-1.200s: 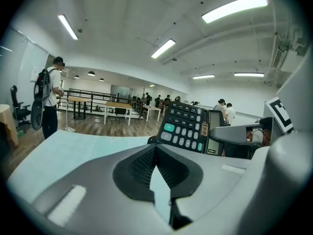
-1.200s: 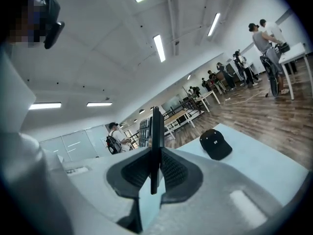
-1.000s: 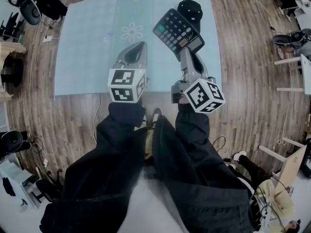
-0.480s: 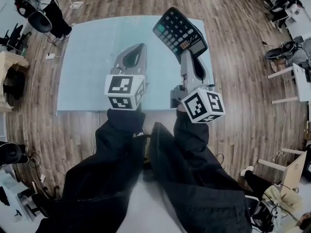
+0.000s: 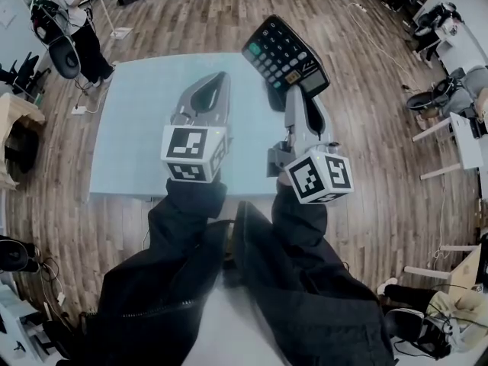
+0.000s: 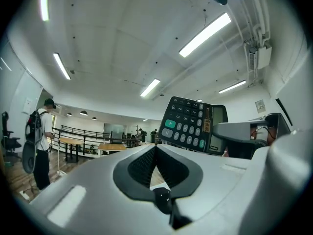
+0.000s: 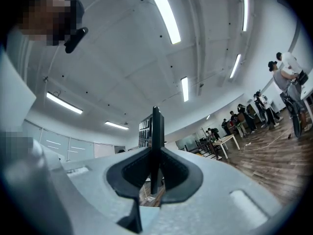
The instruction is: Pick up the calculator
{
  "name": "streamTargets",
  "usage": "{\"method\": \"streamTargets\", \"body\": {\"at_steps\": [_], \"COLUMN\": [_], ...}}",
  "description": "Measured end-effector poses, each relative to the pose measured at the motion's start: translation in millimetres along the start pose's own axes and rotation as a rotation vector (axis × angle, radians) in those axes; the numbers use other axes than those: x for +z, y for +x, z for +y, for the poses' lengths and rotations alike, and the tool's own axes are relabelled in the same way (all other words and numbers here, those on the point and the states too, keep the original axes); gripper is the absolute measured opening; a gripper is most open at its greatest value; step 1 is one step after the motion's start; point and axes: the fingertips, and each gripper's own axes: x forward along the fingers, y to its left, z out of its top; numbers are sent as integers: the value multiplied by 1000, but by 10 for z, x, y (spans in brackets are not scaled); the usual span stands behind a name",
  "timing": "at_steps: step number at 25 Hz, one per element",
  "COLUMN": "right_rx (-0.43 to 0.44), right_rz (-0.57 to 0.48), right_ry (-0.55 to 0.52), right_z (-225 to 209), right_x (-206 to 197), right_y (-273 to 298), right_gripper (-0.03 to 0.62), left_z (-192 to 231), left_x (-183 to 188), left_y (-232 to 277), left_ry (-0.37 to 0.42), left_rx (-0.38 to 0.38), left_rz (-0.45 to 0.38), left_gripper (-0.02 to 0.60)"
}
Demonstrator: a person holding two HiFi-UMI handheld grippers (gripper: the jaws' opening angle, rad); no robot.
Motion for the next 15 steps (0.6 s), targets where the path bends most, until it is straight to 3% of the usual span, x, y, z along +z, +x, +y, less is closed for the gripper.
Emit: {"method": "streamTargets", "body": {"at_steps": [15], "right_rx": [36], "right_rz": [-38], "right_ry": [-49], "right_z": [180], "right_x": [181], "right_y": [-74], "right_gripper": [46], "left_z": [-60], "left_x": [210], "left_y": [-149], "left_ry": [32], "left_rx": [-2], "left_rz": [-59], "left_gripper": [-3]}}
